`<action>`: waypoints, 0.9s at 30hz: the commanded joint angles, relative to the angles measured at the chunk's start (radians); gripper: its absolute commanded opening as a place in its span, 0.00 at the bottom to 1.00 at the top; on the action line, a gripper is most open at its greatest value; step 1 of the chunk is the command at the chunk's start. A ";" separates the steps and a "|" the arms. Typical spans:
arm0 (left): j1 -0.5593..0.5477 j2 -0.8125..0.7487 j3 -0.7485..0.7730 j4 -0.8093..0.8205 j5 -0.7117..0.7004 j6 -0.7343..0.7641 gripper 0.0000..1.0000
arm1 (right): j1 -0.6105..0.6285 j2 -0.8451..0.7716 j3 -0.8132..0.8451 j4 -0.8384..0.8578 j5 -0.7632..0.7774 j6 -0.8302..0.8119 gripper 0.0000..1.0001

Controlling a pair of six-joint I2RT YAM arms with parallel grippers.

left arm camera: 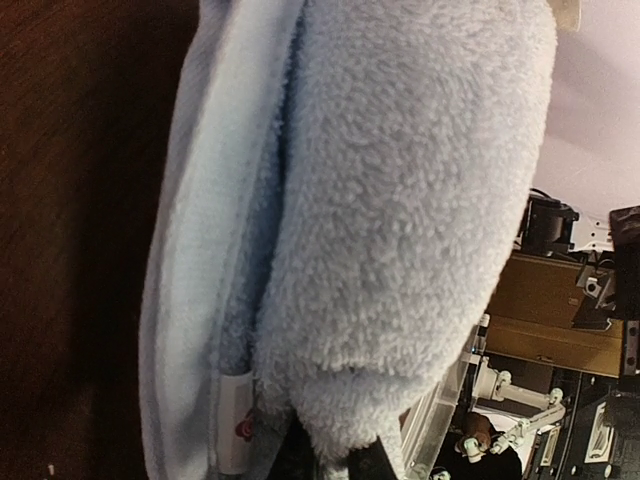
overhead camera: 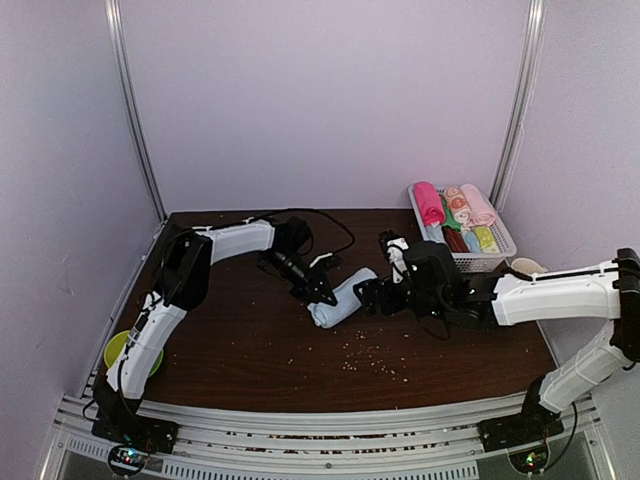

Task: Roll the towels

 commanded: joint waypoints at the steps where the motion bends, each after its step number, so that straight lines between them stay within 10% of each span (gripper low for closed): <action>1: 0.034 0.084 -0.003 0.000 -0.150 0.031 0.01 | 0.001 0.087 -0.045 0.167 -0.068 0.329 1.00; 12: 0.040 0.105 -0.013 0.022 -0.020 0.028 0.01 | -0.037 0.390 -0.102 0.572 -0.119 0.728 0.87; 27: 0.044 0.083 -0.108 0.123 0.072 -0.021 0.00 | -0.063 0.568 0.050 0.550 -0.137 0.862 0.78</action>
